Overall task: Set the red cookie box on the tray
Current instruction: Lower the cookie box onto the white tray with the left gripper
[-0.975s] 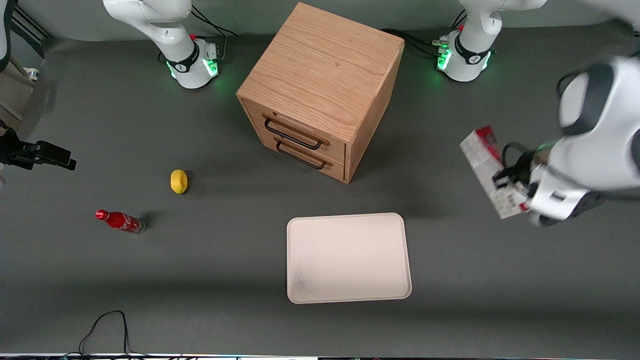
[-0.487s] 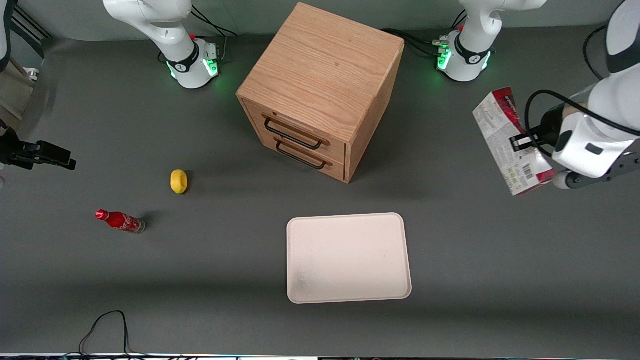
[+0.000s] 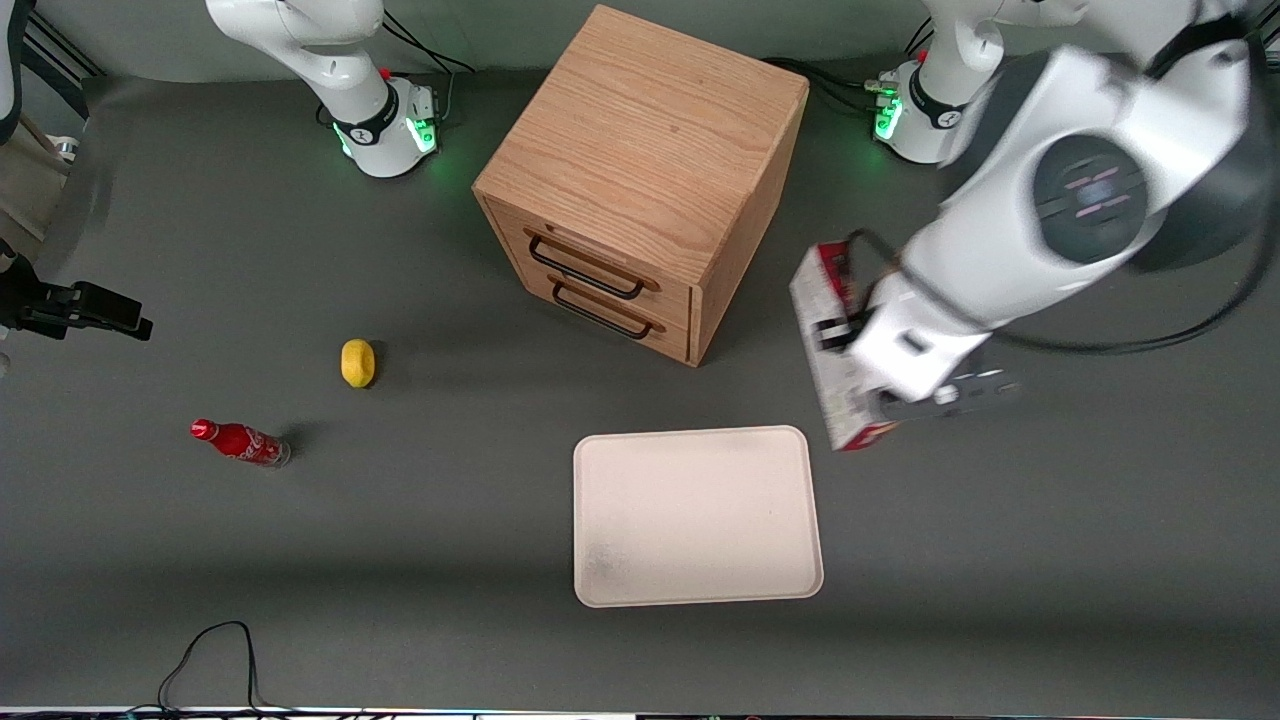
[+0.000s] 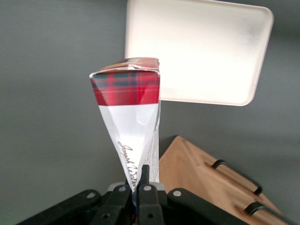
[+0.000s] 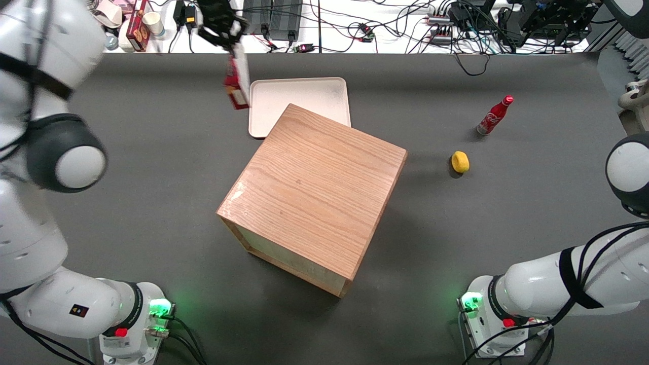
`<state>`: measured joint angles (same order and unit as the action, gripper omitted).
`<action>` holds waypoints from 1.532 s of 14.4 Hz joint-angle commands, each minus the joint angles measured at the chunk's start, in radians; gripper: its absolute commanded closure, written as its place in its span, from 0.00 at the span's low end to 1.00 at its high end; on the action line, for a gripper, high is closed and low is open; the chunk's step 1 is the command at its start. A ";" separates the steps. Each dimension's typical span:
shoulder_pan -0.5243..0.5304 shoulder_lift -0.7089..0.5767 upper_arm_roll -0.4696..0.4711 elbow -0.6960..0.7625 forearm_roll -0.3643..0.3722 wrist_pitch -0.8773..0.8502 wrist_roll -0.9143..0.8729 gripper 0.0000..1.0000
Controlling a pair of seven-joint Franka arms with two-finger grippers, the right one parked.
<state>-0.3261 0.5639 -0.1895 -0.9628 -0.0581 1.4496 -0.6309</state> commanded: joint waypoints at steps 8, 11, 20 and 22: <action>0.002 0.333 0.015 0.130 0.095 0.228 0.038 1.00; 0.004 0.421 0.038 0.130 0.100 0.328 0.100 1.00; 0.006 0.488 0.038 0.128 0.098 0.386 0.100 1.00; 0.006 0.488 0.041 0.122 0.101 0.396 0.111 0.27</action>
<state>-0.3132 1.0378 -0.1559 -0.8741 0.0287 1.8406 -0.5390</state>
